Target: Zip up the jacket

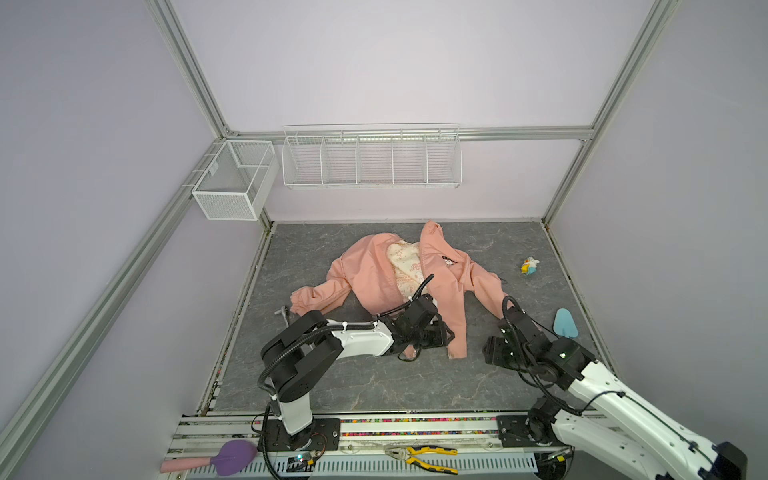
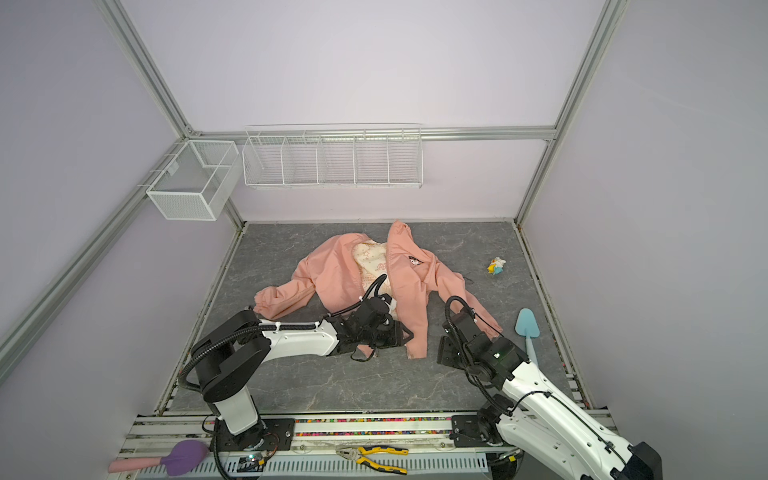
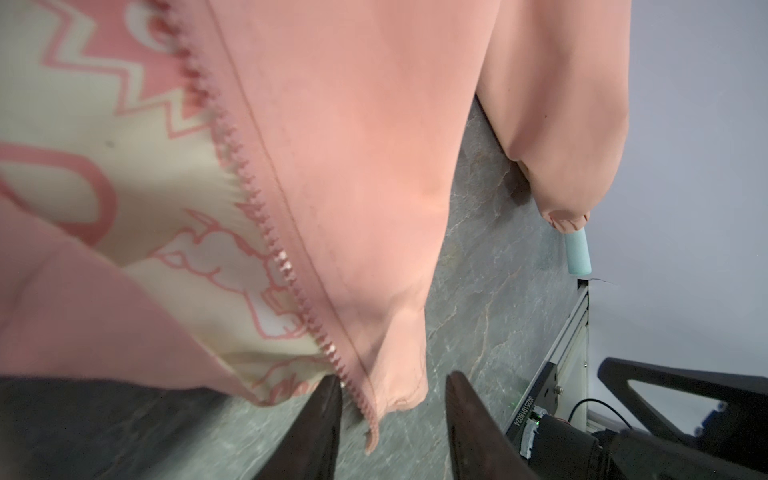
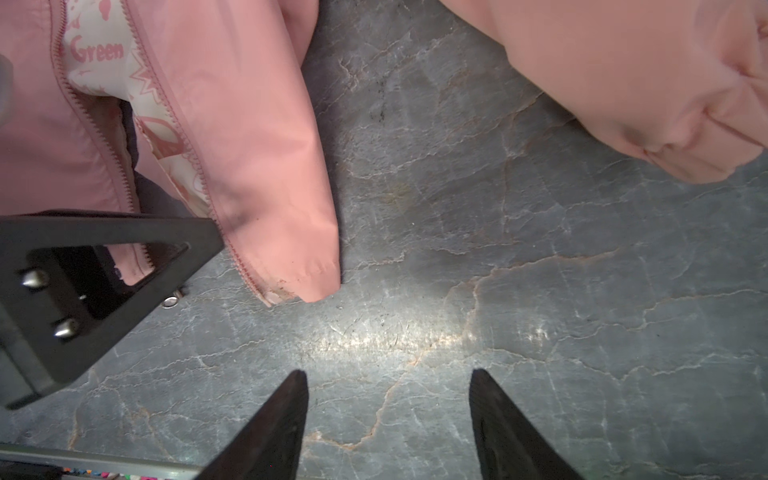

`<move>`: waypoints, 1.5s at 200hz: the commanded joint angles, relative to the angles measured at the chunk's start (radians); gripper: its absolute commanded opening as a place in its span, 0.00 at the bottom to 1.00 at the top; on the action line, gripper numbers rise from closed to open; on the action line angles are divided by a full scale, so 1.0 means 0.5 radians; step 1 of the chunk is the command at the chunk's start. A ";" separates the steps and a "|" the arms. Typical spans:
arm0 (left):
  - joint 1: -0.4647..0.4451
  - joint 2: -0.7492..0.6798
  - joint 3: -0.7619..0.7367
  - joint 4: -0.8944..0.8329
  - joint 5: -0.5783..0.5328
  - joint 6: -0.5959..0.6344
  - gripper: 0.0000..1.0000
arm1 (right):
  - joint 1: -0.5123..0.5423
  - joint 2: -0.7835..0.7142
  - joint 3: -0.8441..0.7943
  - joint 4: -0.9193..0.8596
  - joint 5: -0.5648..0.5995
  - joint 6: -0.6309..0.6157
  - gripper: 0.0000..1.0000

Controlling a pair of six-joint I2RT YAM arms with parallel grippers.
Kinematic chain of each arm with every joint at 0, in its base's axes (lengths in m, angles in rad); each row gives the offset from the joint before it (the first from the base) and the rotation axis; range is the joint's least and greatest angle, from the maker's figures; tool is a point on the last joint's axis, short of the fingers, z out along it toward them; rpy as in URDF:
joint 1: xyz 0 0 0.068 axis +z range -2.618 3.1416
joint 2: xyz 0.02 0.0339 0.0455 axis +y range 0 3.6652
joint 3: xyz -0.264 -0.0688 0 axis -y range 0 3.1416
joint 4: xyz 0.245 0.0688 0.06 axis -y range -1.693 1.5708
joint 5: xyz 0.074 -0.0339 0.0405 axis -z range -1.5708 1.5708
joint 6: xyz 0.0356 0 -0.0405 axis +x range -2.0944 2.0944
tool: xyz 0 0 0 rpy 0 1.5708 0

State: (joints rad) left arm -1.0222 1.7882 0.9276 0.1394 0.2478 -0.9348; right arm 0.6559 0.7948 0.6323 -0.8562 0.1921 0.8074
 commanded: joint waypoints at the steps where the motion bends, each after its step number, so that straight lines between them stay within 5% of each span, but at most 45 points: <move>1: -0.008 0.057 0.006 0.077 0.050 -0.012 0.41 | -0.011 0.013 0.018 0.030 -0.018 -0.010 0.65; 192: -0.018 0.276 0.036 0.289 0.171 -0.054 0.31 | -0.021 -0.039 0.012 0.004 -0.024 -0.007 0.65; 228: -0.017 0.281 0.067 0.258 0.165 -0.037 0.19 | -0.023 -0.057 0.009 0.009 -0.055 0.002 0.65; 256: 0.008 0.203 0.109 0.132 0.151 0.071 0.00 | -0.023 -0.066 0.004 0.093 -0.181 -0.003 0.67; 300: 0.179 0.061 0.087 0.123 0.308 0.201 0.00 | -0.021 0.064 -0.035 0.495 -0.564 0.114 0.71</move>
State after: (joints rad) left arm -0.9874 1.8801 0.9607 0.1978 0.3542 -0.8845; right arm 0.6495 0.7937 0.6319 -0.7570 0.0402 0.8154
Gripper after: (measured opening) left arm 0.048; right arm 0.701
